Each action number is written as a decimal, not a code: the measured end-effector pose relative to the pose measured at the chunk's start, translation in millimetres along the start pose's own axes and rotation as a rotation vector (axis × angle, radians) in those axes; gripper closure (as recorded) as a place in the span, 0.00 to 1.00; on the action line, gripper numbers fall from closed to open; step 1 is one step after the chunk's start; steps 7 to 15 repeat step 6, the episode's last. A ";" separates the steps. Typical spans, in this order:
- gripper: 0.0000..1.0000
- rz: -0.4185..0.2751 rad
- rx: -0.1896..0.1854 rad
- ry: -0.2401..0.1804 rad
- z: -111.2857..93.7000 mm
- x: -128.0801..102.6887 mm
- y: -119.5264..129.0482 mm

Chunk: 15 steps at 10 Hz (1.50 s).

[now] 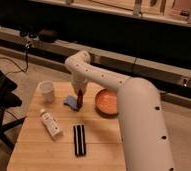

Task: Place the pepper on the white sponge

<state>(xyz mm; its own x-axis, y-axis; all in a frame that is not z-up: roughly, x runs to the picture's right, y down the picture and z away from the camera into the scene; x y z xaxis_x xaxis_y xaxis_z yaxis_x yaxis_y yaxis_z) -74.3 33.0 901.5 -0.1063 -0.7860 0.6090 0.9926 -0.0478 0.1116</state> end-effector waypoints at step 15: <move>0.99 -0.039 0.005 -0.018 9.3 -0.7 -15.5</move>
